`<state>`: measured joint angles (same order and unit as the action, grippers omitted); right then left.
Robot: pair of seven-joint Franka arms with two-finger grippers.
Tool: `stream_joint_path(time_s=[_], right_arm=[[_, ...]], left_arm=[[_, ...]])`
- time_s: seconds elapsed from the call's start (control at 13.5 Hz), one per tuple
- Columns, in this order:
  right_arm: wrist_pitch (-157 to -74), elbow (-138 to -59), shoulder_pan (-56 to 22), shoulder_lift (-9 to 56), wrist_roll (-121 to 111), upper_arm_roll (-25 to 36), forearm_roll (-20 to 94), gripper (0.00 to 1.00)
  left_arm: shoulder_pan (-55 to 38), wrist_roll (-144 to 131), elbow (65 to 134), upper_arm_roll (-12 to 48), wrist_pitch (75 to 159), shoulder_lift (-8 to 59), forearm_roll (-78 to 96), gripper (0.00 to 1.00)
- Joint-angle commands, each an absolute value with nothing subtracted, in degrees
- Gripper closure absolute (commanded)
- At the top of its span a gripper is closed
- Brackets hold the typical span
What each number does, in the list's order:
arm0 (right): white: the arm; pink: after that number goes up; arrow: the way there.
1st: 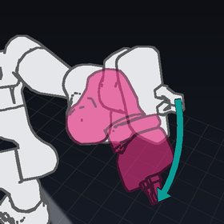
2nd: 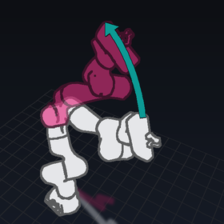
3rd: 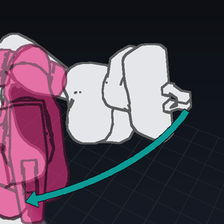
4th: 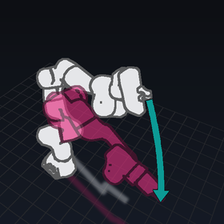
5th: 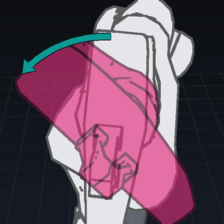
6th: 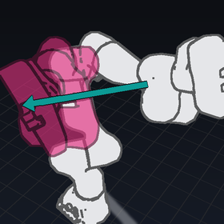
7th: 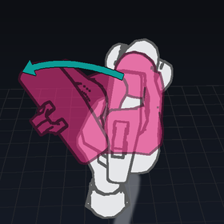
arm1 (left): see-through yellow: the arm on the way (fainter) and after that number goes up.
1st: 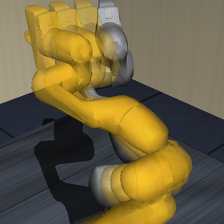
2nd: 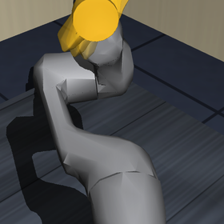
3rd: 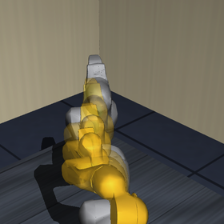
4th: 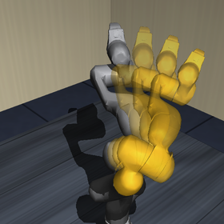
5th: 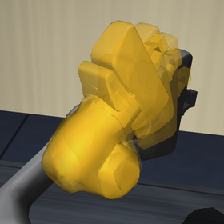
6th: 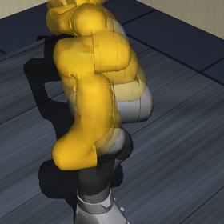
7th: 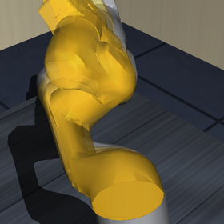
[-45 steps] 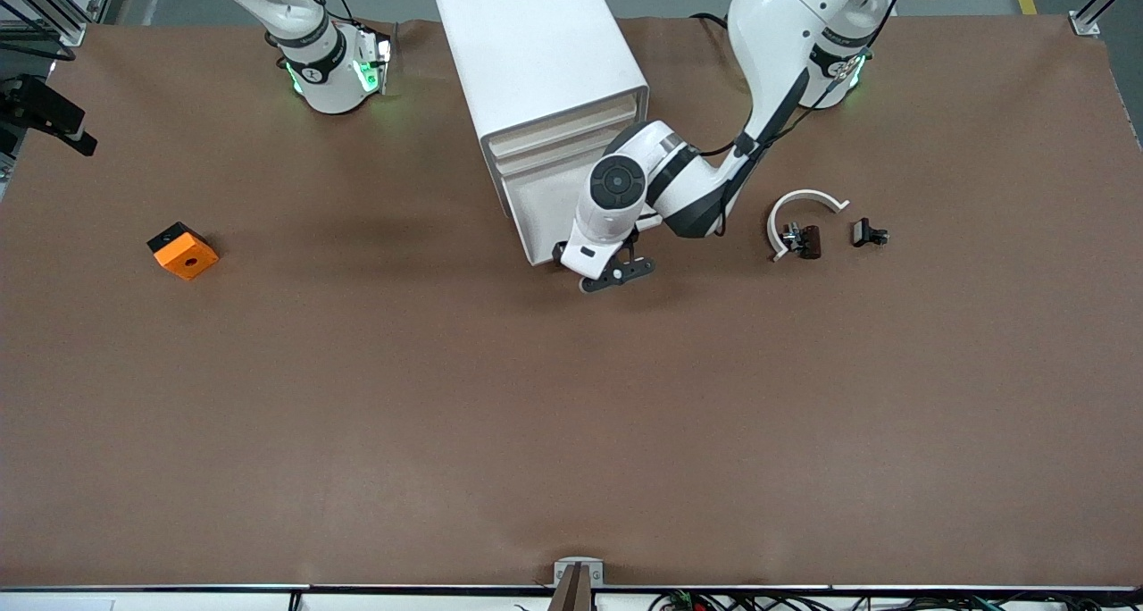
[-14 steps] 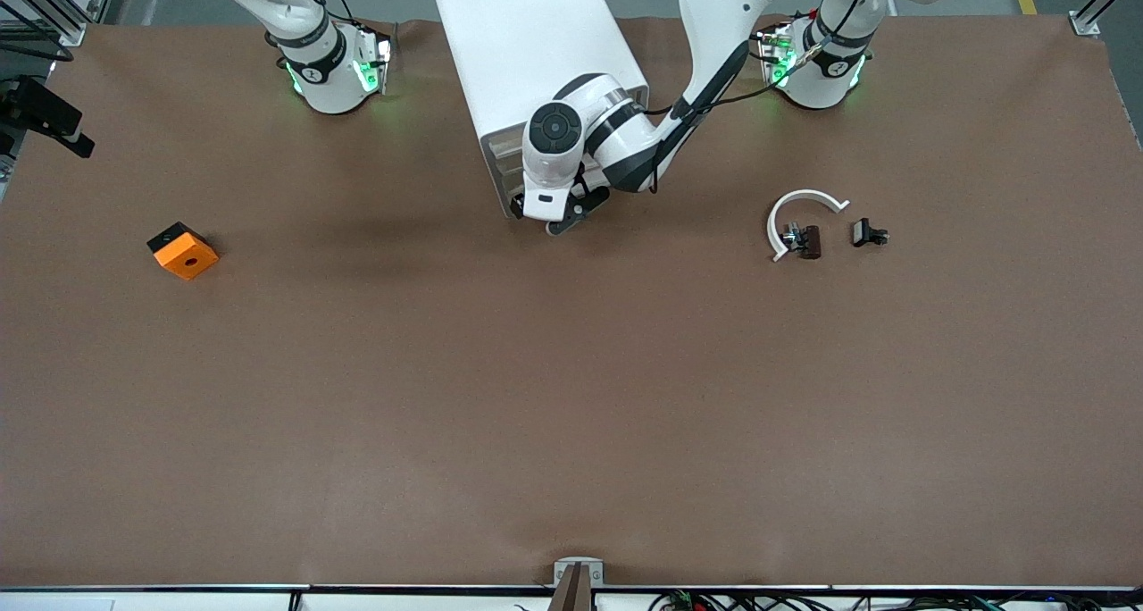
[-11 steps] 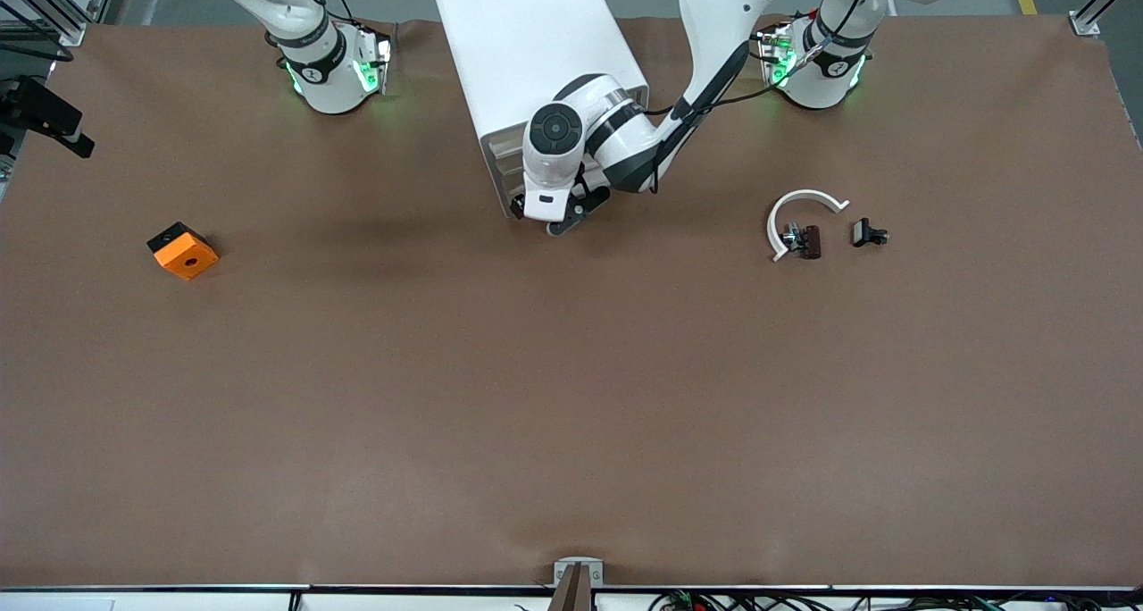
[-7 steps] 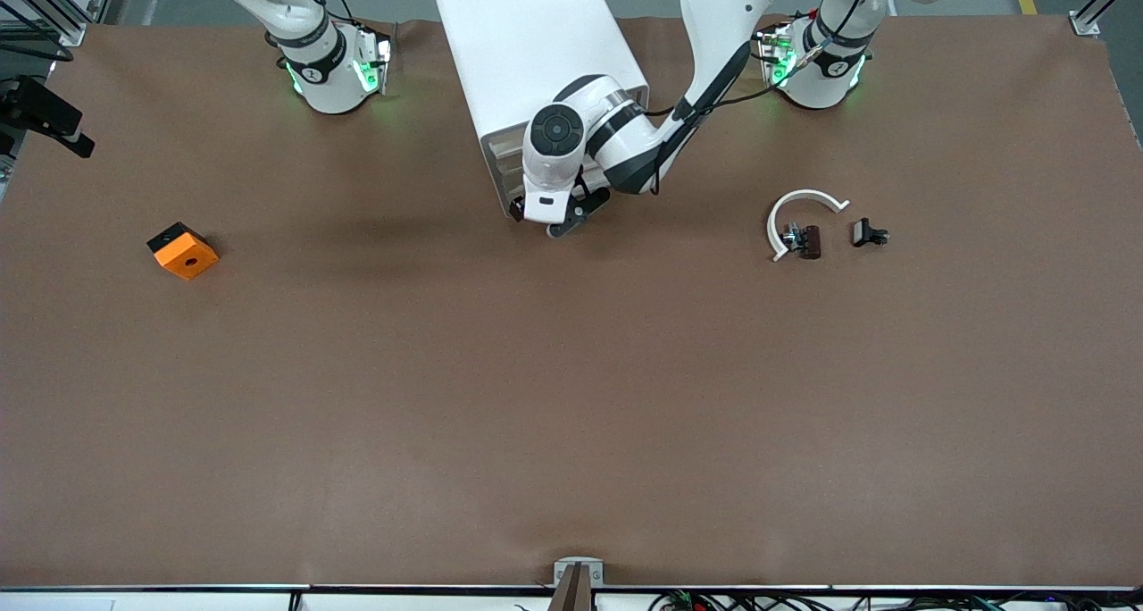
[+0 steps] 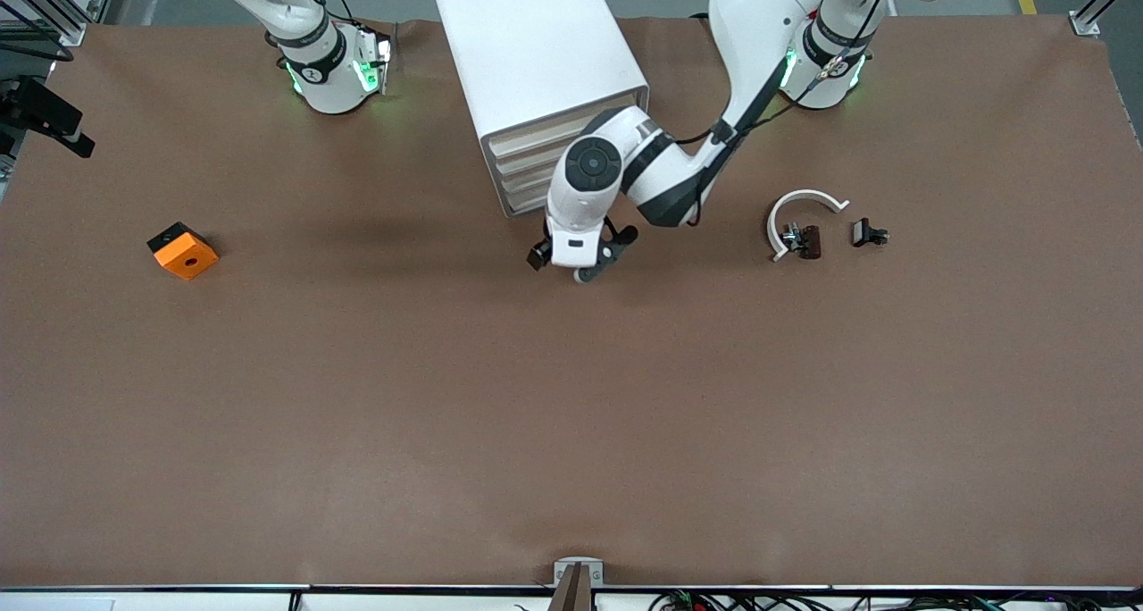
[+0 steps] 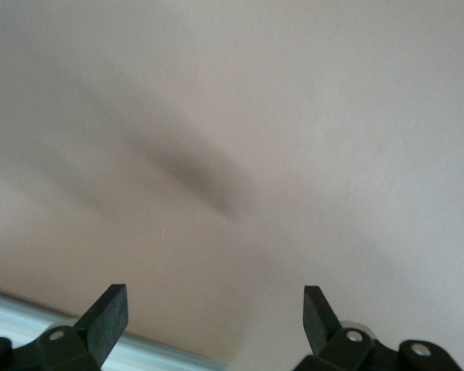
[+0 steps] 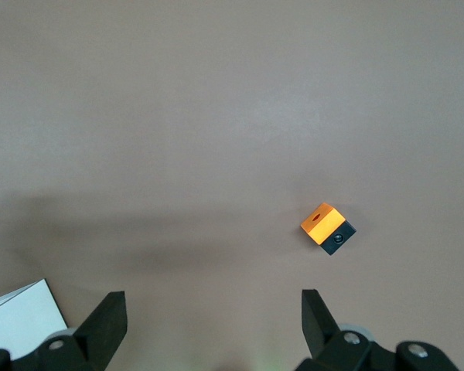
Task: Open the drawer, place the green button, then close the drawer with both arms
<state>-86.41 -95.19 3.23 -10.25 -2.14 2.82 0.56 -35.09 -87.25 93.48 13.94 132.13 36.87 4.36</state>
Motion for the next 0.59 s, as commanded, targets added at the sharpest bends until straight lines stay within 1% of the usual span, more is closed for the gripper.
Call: stream_joint_path(time_s=[0.0,0.3,0.37,0.52], right_arm=[[-86.0,-95.0,3.7,-10.3,-2.8,2.5,0.5,0.00],[-86.0,-95.0,3.8,-10.3,-2.8,2.5,0.5,0.00],[-86.0,-95.0,3.8,-10.3,-2.9,2.5,0.5,0.00],[-86.0,-95.0,3.8,-10.3,-2.9,2.5,0.4,0.00]], left_arm=[[-30.2,-81.9,93.7,14.1,131.7,35.4,3.3,0.00],[-22.3,-69.9,94.8,14.4,131.1,32.2,3.3,0.00],[-20.8,-66.4,95.0,14.4,129.4,31.4,3.3,0.00],[-16.6,-58.1,94.9,14.4,123.2,28.9,3.3,0.00]])
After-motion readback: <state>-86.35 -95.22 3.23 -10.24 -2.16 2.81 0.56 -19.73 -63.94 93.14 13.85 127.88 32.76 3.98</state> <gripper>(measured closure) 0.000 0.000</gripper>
